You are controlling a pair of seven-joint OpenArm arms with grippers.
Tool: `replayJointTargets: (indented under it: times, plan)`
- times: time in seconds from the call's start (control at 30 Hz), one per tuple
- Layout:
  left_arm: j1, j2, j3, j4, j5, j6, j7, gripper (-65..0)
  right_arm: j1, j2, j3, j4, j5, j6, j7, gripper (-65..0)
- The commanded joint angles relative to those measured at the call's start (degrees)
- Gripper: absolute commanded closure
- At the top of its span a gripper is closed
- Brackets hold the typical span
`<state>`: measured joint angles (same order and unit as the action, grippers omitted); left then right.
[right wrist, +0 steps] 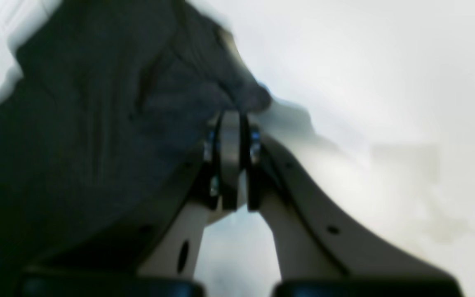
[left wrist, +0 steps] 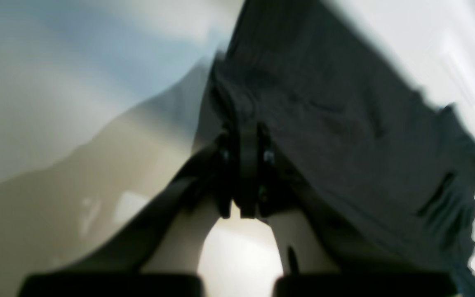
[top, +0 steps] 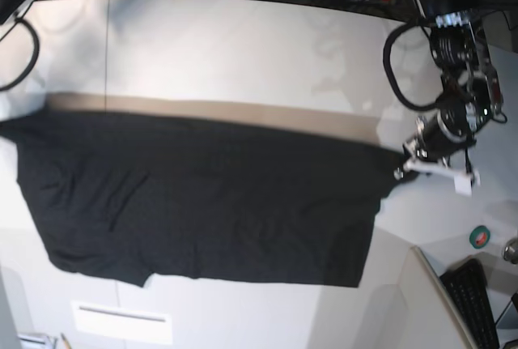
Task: Layout the t-shirt on the table in an organized manner, then fold the t-shirt properly
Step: 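Lift and drag the shirt away from the hem with both grippers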
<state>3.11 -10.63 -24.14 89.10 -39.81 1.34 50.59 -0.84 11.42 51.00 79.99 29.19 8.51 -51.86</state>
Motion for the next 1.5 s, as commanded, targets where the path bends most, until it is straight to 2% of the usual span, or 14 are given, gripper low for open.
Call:
replayJointTargets:
  times: [0.0, 0.07, 0.17, 0.3, 0.47, 0.57, 0.83, 1.03, 1.47]
  plan:
    - [0.45, -0.75, -0.69, 0.61, -0.58, -0.33, -1.05, 0.0, -0.61, 0.76, 1.17, 0.67, 0.48, 0.06, 2.49, 0.0]
    - [3.61, -0.75, -1.49, -0.44, -0.58, -0.42, -1.23, 0.0, -4.04, -0.56, 1.0, -1.08, 0.48, 0.67, 6.27, 0.0]
    - [6.95, -0.84, -1.4, -1.5, -0.58, -0.51, -3.77, 0.0, -7.82, -1.18, 0.12, -3.37, 0.48, 4.28, 10.49, 0.0]
    - [10.47, -2.25, -0.87, -1.93, -0.5, -0.51, -6.24, 0.0, -11.69, -3.64, 0.38, -3.11, 0.48, 5.6, 10.58, 0.0]
    - [13.54, -2.77, -1.4, -1.41, -0.5, -0.51, -6.24, 0.0, -15.82, -6.63, 0.12, -0.03, 0.48, 5.68, 10.76, 0.0]
    - [15.65, -4.27, -1.4, -1.41, -0.5, -0.51, -6.24, 0.0, -18.28, -7.95, 0.21, 2.43, 0.48, 5.68, 10.67, 0.0]
    - [20.23, -6.55, -1.49, 0.7, -0.5, -0.51, -6.24, 0.0, -23.91, -9.18, 0.38, 7.18, 0.48, 5.68, 10.67, 0.0]
    - [24.09, -6.55, -1.49, 4.22, -0.5, -0.51, -6.24, 0.0, -26.46, -9.35, 0.21, 7.27, 0.48, 5.68, 10.58, 0.0]
    - [25.32, -6.55, -1.49, 3.87, -0.5, -0.51, -6.06, 0.0, -28.13, -9.44, 0.38, 7.27, 0.48, 5.68, 10.58, 0.0]
